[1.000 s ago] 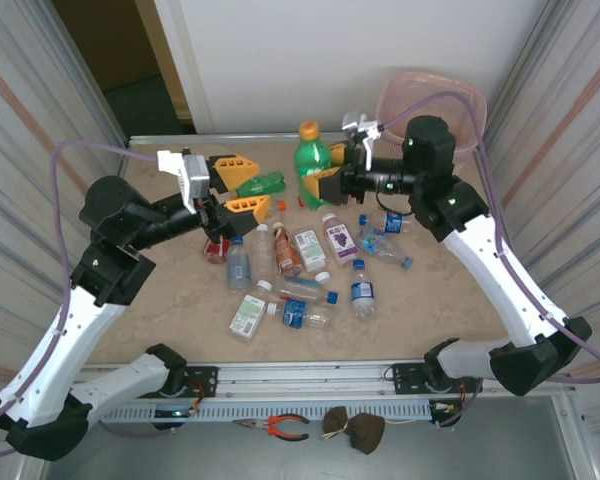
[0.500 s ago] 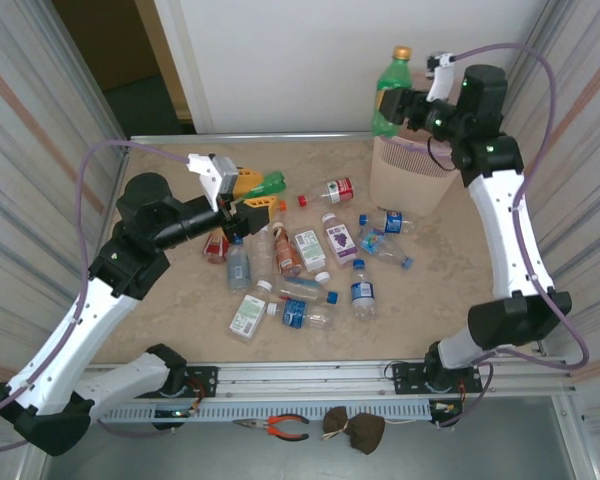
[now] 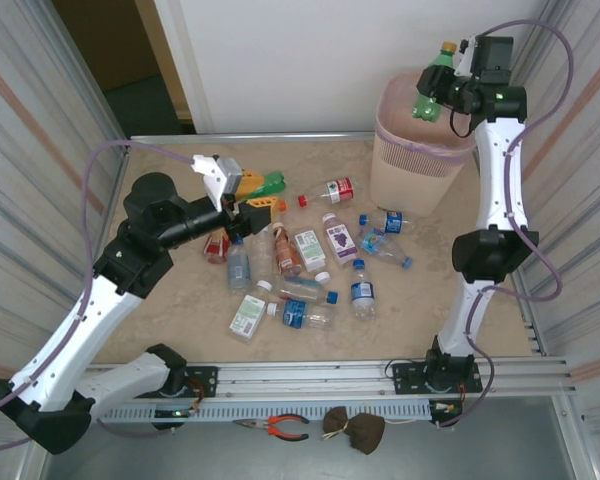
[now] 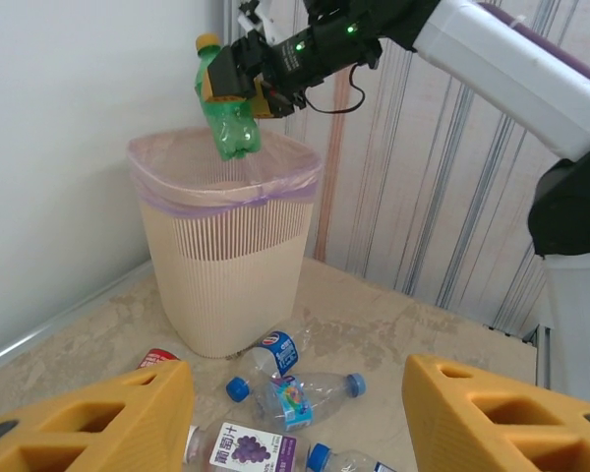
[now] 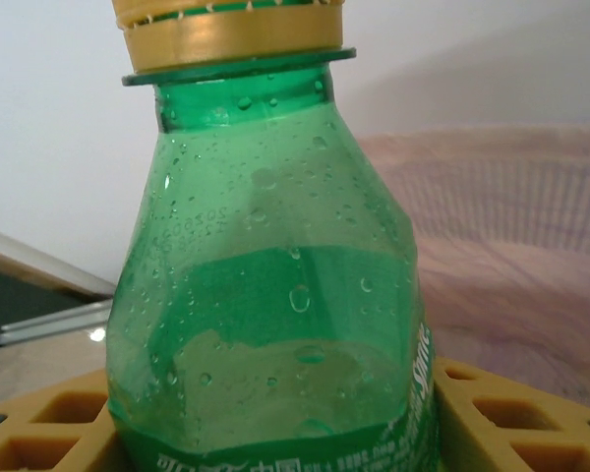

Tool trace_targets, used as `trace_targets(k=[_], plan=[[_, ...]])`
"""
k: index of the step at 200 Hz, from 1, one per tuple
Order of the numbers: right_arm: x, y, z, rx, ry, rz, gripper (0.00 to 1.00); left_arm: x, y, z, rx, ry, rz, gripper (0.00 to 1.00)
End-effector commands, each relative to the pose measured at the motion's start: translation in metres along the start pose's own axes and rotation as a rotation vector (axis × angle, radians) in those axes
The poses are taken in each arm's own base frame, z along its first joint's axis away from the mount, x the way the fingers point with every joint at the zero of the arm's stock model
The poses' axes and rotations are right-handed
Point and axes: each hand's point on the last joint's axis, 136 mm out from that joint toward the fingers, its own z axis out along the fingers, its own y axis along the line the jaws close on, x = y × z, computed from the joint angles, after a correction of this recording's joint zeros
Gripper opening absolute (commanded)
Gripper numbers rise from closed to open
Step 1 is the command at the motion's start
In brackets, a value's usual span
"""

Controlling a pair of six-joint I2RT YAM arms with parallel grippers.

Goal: Put the plastic bottles in the bin

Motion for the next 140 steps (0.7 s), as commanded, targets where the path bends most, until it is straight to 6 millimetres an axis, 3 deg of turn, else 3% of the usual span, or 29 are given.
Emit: trace_targets(k=[1,71,140], plan=[[0.028,-0.033,0.014,0.133,0.112,0.016,0.44,0.007,0.003,0.002,-0.013,0.012,0.010,0.58],[0.100,-0.076,0.077,0.241,0.352,-0.014,0.42,0.020,0.006,0.007,-0.015,0.040,-0.009,0.57],[0.159,-0.098,0.112,0.319,0.529,-0.074,0.43,0.026,0.007,0.006,-0.024,0.049,-0.017,0.57]])
